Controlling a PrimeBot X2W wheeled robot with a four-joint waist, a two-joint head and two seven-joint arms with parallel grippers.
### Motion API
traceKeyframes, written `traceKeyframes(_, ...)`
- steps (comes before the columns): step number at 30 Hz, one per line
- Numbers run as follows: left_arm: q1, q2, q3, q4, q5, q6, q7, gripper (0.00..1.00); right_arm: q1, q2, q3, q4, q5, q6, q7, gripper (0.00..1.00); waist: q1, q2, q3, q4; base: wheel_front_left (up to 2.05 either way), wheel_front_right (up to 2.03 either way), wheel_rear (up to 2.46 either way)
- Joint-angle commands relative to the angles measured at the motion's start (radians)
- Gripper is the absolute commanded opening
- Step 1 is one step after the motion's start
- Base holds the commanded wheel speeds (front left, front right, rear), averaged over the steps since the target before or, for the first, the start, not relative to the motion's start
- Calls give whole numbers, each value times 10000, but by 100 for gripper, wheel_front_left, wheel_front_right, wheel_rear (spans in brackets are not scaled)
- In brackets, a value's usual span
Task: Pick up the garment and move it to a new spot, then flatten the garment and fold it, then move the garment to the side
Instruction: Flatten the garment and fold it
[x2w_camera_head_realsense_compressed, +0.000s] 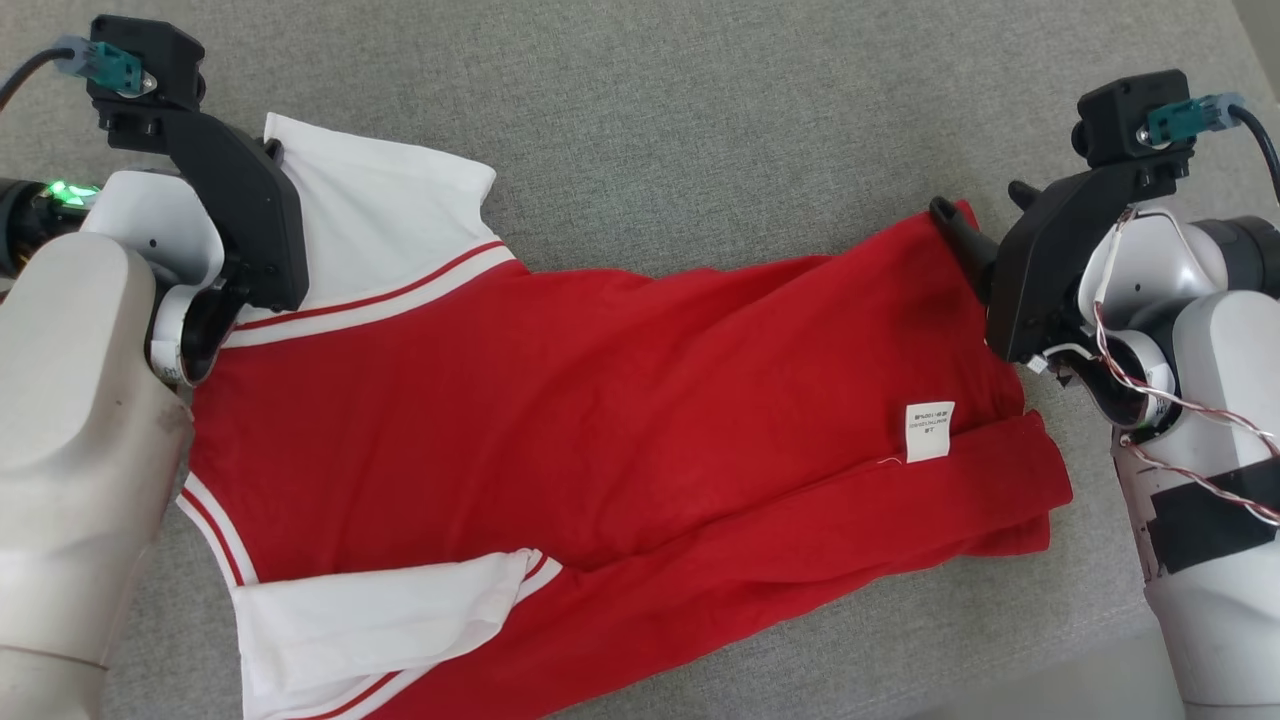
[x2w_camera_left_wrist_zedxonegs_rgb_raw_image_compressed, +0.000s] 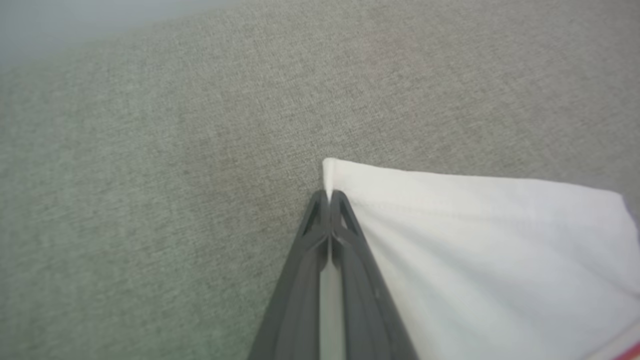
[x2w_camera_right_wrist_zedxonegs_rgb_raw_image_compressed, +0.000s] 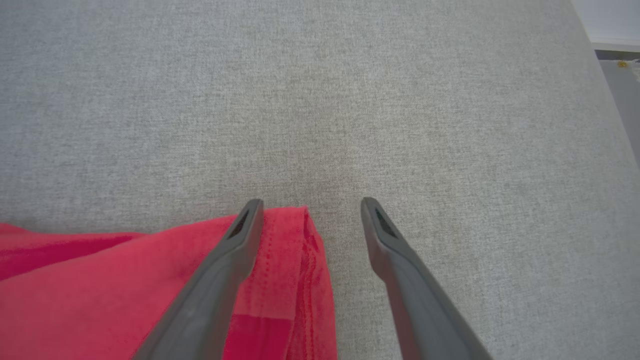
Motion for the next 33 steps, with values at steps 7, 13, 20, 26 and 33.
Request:
traceKeyframes(7, 446, 215, -106, -237, -82, 164, 300, 0, 499, -58, 5, -234, 84, -28, 601, 100, 0, -1, 132, 84, 0, 0, 0)
traceKeyframes(13, 387, 312, -124, -459, -87, 271, 395, 0, 481, 17, 193, 119, 78, -28, 822, 100, 0, -1, 280, 193, 0, 0, 0)
traceKeyframes(20, 446, 423, -146, -633, -106, 368, 465, 0, 14, 43, 180, -171, 67, -27, 123, 100, 0, -1, 301, 270, 0, 0, 0)
traceKeyframes(26, 552, 445, -140, -769, -180, 447, 492, 0, 31, -184, 137, -946, 217, -28, 494, 100, 0, -1, 178, 210, 0, 0, 0)
traceKeyframes(33, 543, 484, -173, -913, -249, 483, 581, 0, 915, -582, -240, -2341, 482, -27, 1920, 100, 0, -1, 185, 232, 0, 0, 0)
